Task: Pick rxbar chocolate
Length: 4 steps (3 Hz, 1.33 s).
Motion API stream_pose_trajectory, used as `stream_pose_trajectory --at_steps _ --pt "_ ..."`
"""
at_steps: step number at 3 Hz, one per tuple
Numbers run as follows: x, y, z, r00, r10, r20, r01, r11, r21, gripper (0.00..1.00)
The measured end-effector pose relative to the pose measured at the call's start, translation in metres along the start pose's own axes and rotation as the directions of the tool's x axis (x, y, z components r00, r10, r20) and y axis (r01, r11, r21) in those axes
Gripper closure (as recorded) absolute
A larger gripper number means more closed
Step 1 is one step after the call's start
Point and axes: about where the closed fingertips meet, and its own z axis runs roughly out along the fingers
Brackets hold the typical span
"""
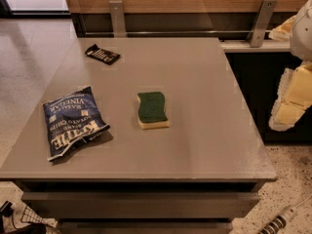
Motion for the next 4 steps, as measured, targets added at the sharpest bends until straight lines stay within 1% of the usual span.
stream_pose_trajectory --at_steps 1,2,3,4 --pt "0.000 0.000 0.000 1.000 0.000 0.000 0.000 1.0000 0.000 0.00" --pt "-0.002 -0.007 0.000 1.000 0.007 0.016 -0.007 0.9998 0.018 0.00" --pt "-0.012 -0.040 0.006 0.994 0.044 0.101 -0.053 0.9950 0.085 0.00" --pt "-0.050 -0.108 0.021 0.945 0.094 0.315 -0.157 0.9705 0.183 0.00"
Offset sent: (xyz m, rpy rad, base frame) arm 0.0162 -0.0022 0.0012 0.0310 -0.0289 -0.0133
